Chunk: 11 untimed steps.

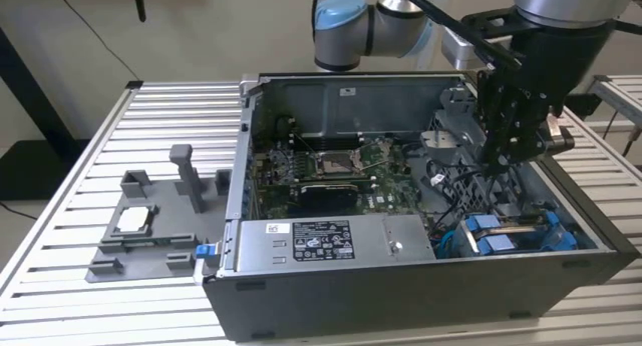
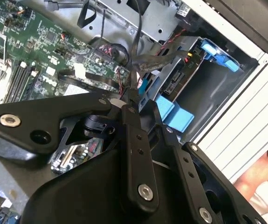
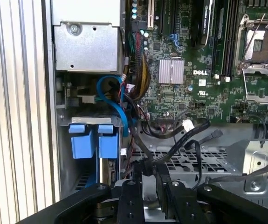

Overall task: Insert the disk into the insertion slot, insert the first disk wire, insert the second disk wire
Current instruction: 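Insert the second disk wire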

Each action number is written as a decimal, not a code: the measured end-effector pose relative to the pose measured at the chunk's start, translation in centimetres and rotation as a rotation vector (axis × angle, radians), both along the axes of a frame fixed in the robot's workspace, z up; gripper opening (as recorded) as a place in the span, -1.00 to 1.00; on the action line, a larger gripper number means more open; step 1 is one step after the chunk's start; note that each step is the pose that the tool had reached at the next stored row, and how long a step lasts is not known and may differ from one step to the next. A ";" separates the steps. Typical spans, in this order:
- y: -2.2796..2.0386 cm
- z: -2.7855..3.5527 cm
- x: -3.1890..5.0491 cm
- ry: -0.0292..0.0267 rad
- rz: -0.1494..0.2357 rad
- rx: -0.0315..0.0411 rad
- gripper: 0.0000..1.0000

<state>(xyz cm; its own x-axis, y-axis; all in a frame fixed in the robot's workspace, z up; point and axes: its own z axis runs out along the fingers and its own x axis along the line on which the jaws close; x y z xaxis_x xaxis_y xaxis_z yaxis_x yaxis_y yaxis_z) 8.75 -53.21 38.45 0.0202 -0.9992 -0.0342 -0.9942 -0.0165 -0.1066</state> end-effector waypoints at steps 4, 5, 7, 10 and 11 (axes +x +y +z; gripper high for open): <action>0.27 -0.17 -0.40 -0.0010 0.010 -0.0218 -0.45; 0.40 -0.25 -0.50 -0.0023 0.012 -0.0272 -0.45; 0.69 -0.41 -0.69 -0.0055 0.016 -0.0374 -0.45; 1.09 -0.60 -0.92 -0.0104 0.024 -0.0528 -0.45; 1.19 -0.63 -0.98 -0.0118 0.027 -0.0573 -0.45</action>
<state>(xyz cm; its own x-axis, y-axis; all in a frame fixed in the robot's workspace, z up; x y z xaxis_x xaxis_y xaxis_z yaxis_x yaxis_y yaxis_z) 7.77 -52.02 37.82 0.0470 -0.9986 0.0235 -0.9920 -0.0495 -0.1164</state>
